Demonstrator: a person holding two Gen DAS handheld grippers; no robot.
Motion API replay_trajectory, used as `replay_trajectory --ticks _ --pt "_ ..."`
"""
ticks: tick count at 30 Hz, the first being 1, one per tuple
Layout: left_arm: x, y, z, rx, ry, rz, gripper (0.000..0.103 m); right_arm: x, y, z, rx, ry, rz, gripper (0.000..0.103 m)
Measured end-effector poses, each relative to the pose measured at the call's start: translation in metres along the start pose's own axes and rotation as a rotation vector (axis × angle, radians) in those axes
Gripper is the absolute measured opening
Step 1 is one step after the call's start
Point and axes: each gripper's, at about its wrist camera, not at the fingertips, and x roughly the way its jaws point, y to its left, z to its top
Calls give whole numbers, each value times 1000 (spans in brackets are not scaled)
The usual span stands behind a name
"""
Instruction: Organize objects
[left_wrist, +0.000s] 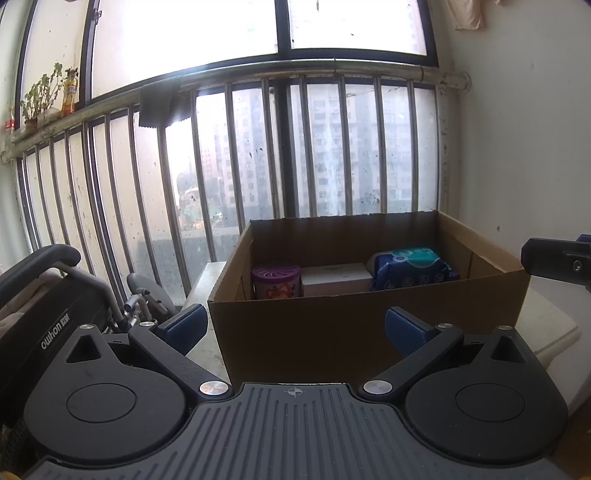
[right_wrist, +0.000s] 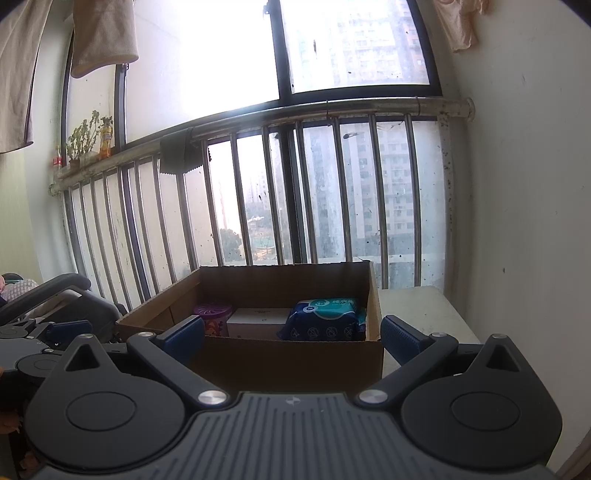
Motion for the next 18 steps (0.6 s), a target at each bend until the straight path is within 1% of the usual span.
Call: replay_trajectory --ticks 12,18 --pt "1 1 0 -2 3 -3 103 1 0 -1 -3 7 0 103" --pt "-1 0 0 6 -3 -17 103 1 1 -2 -2 8 -2 103"
